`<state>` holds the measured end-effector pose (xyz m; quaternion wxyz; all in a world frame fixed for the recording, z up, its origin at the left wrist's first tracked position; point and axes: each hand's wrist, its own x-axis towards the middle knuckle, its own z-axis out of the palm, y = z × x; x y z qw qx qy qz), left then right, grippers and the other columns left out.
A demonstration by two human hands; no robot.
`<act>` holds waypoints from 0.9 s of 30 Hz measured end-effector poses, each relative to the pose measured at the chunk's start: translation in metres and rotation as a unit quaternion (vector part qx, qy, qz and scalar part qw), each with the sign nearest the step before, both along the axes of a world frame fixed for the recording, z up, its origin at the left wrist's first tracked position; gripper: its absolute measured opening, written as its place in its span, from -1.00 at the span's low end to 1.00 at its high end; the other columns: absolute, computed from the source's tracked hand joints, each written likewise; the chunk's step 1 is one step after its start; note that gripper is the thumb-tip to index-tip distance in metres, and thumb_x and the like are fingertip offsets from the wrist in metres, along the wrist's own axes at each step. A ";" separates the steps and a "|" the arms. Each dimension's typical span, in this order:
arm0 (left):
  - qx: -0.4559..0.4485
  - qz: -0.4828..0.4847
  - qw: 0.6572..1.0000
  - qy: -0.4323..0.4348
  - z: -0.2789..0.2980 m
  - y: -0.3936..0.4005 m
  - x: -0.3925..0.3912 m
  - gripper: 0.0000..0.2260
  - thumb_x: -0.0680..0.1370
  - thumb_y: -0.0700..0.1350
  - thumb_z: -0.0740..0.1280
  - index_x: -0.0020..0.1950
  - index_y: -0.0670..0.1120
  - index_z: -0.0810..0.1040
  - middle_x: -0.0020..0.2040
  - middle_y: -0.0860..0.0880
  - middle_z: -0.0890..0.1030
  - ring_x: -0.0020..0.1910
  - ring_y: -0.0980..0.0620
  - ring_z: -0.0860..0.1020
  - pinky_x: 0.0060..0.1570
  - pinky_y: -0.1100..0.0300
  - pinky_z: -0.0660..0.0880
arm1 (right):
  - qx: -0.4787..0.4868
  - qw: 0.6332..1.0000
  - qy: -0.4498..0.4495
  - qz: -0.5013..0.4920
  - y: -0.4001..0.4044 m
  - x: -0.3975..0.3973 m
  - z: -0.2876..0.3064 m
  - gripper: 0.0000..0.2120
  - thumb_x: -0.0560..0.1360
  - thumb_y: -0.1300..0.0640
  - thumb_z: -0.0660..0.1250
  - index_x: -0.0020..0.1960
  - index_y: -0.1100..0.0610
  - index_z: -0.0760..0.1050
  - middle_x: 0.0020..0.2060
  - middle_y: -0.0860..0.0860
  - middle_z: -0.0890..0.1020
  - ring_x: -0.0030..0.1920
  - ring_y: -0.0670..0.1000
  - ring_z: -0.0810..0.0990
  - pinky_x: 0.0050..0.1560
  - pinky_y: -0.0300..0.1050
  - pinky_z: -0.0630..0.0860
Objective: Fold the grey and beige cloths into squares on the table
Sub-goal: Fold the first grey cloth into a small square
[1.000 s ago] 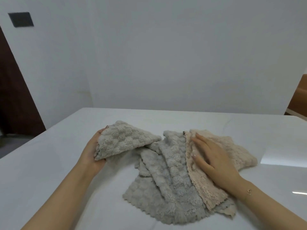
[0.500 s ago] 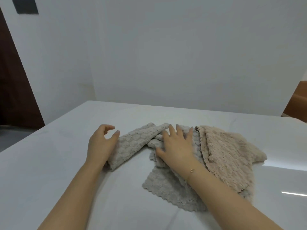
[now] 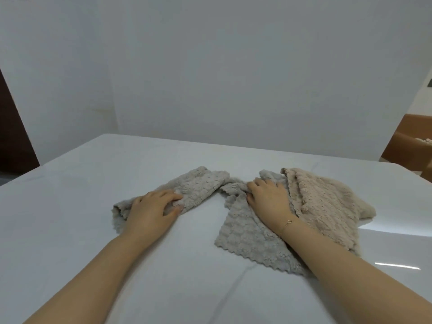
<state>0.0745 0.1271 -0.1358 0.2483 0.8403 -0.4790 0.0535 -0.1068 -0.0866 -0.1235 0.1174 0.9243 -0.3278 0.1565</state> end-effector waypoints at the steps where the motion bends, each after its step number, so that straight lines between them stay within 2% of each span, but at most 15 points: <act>1: -0.007 -0.003 1.000 0.000 -0.001 0.001 0.000 -0.69 0.56 0.15 0.21 0.29 0.17 0.49 0.34 0.18 0.46 0.34 0.08 0.38 0.29 0.04 0.24 | -0.003 1.000 -0.004 -0.004 -0.008 -0.003 0.000 -0.74 0.59 0.02 0.17 0.14 0.11 0.53 0.06 0.09 0.62 0.10 0.16 0.54 0.00 -0.01 0.42; 7: -0.023 -0.089 0.996 0.012 -0.005 -0.012 -0.015 -0.44 0.37 0.34 0.02 0.23 0.20 0.54 0.26 0.24 0.49 0.28 0.13 0.42 0.27 0.05 0.31 | -0.003 0.999 0.003 -0.038 -0.045 -0.028 0.004 -0.73 0.62 0.01 0.10 0.16 0.11 0.49 0.09 0.08 0.59 0.15 0.15 0.50 0.06 -0.01 0.40; 12: -0.031 -0.134 0.990 0.042 -0.001 -0.010 -0.016 -0.55 0.35 0.35 0.07 0.16 0.31 0.51 0.18 0.41 0.38 0.24 0.26 0.40 0.26 0.15 0.28 | -0.006 0.997 0.006 -0.082 -0.064 -0.043 0.007 -0.73 0.62 0.02 0.08 0.17 0.11 0.47 0.10 0.07 0.59 0.19 0.13 0.48 0.07 -0.01 0.39; 15: -0.043 -0.156 0.986 0.047 0.002 -0.010 -0.019 -0.65 0.34 0.35 0.10 0.07 0.39 0.45 0.11 0.51 0.32 0.20 0.30 0.40 0.24 0.18 0.29 | -0.013 0.993 0.041 -0.111 -0.065 -0.044 0.011 -0.72 0.62 0.02 0.07 0.21 0.10 0.44 0.14 0.06 0.57 0.23 0.12 0.46 0.11 0.00 0.38; 19: -0.040 -0.179 0.980 0.072 0.004 -0.009 -0.010 -0.78 0.34 0.34 0.15 -0.05 0.51 0.46 0.09 0.49 0.42 0.17 0.29 0.44 0.21 0.19 0.33 | 0.020 0.990 0.025 -0.137 -0.054 -0.034 0.015 -0.71 0.59 0.02 0.10 0.20 0.12 0.45 0.16 0.09 0.56 0.25 0.16 0.43 0.24 0.06 0.32; 21: -0.036 -0.176 0.981 0.076 0.006 -0.004 -0.002 -0.84 0.38 0.30 0.22 -0.07 0.51 0.46 0.04 0.49 0.47 0.14 0.29 0.46 0.22 0.20 0.31 | 0.028 0.993 -0.026 -0.109 -0.039 -0.027 0.025 -0.69 0.57 0.03 0.14 0.23 0.12 0.47 0.18 0.08 0.55 0.22 0.15 0.44 0.25 0.05 0.31; 23: -0.034 -0.137 0.989 0.032 0.009 0.003 0.006 -0.86 0.48 0.12 0.34 -0.02 0.39 0.53 0.04 0.47 0.48 0.17 0.26 0.46 0.33 0.17 0.17 | 0.052 0.995 -0.069 -0.041 -0.015 -0.017 0.040 -0.67 0.56 0.06 0.16 0.28 0.11 0.46 0.21 0.06 0.54 0.21 0.11 0.46 0.21 0.01 0.37; 25: -0.039 -0.068 0.997 -0.011 0.011 0.010 0.015 -0.82 0.52 -0.07 0.36 0.04 0.20 0.62 0.12 0.30 0.55 0.21 0.16 0.46 0.40 0.07 0.04 | 0.135 0.986 -0.079 0.048 0.014 -0.003 0.056 -0.68 0.57 0.06 0.19 0.30 0.06 0.47 0.21 -0.02 0.53 0.16 0.03 0.49 0.13 -0.07 0.42; 27: -0.034 -0.026 0.999 -0.007 0.014 0.016 0.027 -0.81 0.52 -0.14 0.37 0.05 0.12 0.65 0.16 0.18 0.59 0.24 0.09 0.46 0.38 0.04 0.03 | 0.210 0.971 -0.056 0.103 0.042 0.013 0.067 -0.73 0.58 0.05 0.20 0.25 -0.01 0.51 0.07 -0.14 0.48 0.04 -0.09 0.46 0.01 -0.17 0.37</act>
